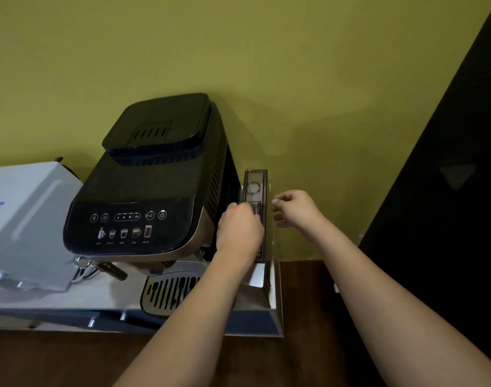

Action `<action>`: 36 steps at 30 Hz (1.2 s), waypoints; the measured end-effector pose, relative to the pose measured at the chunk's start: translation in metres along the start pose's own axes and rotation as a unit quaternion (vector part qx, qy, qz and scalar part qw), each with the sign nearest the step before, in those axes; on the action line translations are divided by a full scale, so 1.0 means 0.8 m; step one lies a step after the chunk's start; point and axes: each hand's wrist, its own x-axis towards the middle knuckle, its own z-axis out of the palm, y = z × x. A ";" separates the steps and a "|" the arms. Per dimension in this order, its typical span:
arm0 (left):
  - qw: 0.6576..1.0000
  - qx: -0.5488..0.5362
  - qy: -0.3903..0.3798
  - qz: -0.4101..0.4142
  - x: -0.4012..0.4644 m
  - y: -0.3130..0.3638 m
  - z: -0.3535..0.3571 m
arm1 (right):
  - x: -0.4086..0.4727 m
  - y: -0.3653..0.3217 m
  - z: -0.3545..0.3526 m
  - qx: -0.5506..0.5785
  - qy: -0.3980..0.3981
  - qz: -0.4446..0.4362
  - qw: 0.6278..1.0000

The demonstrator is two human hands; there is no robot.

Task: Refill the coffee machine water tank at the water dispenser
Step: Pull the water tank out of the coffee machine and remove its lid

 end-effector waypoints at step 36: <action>0.779 -0.297 0.519 0.189 -0.053 -0.222 -0.348 | -0.281 -0.333 0.263 0.011 0.150 -0.566 0.811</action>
